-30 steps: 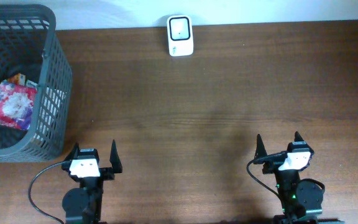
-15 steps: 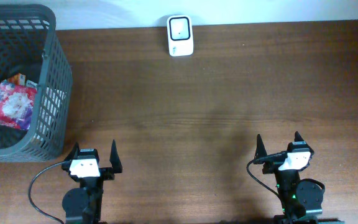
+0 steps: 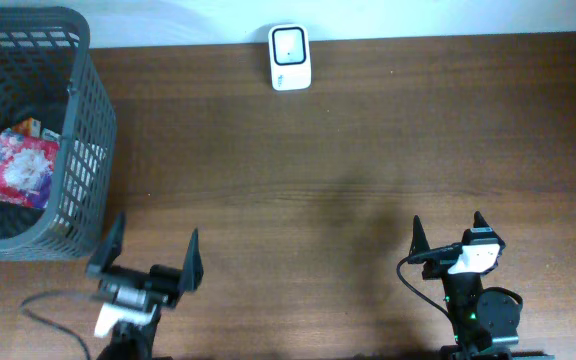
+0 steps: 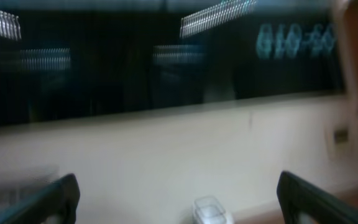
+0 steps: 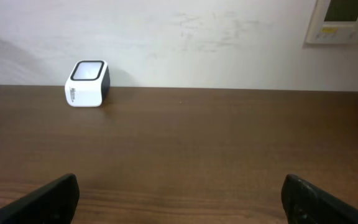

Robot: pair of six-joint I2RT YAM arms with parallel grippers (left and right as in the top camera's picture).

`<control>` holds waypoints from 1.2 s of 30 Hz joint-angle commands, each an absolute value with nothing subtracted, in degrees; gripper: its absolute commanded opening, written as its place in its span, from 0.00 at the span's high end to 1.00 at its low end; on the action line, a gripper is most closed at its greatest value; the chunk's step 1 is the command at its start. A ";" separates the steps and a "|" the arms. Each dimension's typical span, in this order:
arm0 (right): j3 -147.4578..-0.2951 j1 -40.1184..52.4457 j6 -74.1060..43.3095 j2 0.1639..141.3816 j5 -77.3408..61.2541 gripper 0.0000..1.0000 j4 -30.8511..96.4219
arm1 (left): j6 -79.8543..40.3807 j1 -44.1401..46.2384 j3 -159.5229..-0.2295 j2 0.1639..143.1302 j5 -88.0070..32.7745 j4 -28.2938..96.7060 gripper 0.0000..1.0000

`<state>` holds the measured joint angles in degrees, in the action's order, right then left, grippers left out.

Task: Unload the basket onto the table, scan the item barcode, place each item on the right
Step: 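Move the left gripper over the grey basket, then grasp the pink-purple diaper pack with the left gripper, place it mid-table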

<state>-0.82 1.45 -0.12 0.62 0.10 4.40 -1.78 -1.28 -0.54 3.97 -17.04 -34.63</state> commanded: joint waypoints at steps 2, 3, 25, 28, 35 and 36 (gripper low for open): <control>-0.32 1.06 -0.23 0.36 0.47 0.01 4.54 | -2.33 -1.17 -7.90 3.75 -9.87 -40.82 0.01; -0.32 1.06 -0.23 0.36 0.47 0.01 4.54 | -2.28 -1.17 -11.90 4.73 -4.71 -40.18 0.01; -0.32 1.06 -0.23 0.36 0.47 0.01 4.54 | -2.15 -34.74 -118.91 105.34 -4.32 63.90 0.01; -0.32 1.06 -0.21 0.36 0.47 0.01 4.54 | 3.95 -34.52 -118.91 112.84 0.49 69.23 0.01; -0.32 1.06 -0.23 0.36 0.47 0.01 4.54 | 11.16 -32.69 -117.03 123.76 9.28 67.13 0.01; -0.32 1.06 -0.23 0.36 0.47 0.01 4.54 | 11.46 -32.01 -117.03 124.49 9.26 64.77 0.01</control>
<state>-0.80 1.45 -0.16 0.80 0.10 4.43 7.66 -33.65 -117.43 123.09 8.40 67.64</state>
